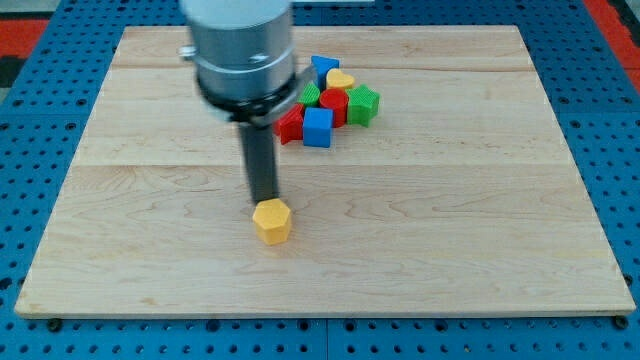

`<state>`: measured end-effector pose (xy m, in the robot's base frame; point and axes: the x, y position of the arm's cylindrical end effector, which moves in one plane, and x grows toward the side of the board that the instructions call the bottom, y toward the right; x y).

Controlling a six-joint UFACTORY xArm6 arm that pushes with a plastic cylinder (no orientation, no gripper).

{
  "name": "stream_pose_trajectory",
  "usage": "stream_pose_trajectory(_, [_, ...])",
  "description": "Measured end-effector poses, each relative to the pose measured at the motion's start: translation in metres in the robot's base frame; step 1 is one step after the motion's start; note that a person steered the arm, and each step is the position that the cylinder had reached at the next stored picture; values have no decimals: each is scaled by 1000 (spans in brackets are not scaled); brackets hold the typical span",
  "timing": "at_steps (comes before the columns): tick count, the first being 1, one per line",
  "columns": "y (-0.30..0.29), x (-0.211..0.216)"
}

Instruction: Move yellow hexagon slightly right

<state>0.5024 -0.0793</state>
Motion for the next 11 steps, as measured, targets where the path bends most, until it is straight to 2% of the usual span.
stream_pose_trajectory(1, [21, 26])
stream_pose_trajectory(2, [35, 35])
stream_pose_trajectory(3, [-7, 57])
stream_pose_trajectory(4, [-22, 87])
stream_pose_trajectory(7, [50, 77])
stream_pose_trajectory(8, [60, 77])
stream_pose_trajectory(9, [10, 75])
stream_pose_trajectory(10, [10, 55])
stream_pose_trajectory(11, [51, 53])
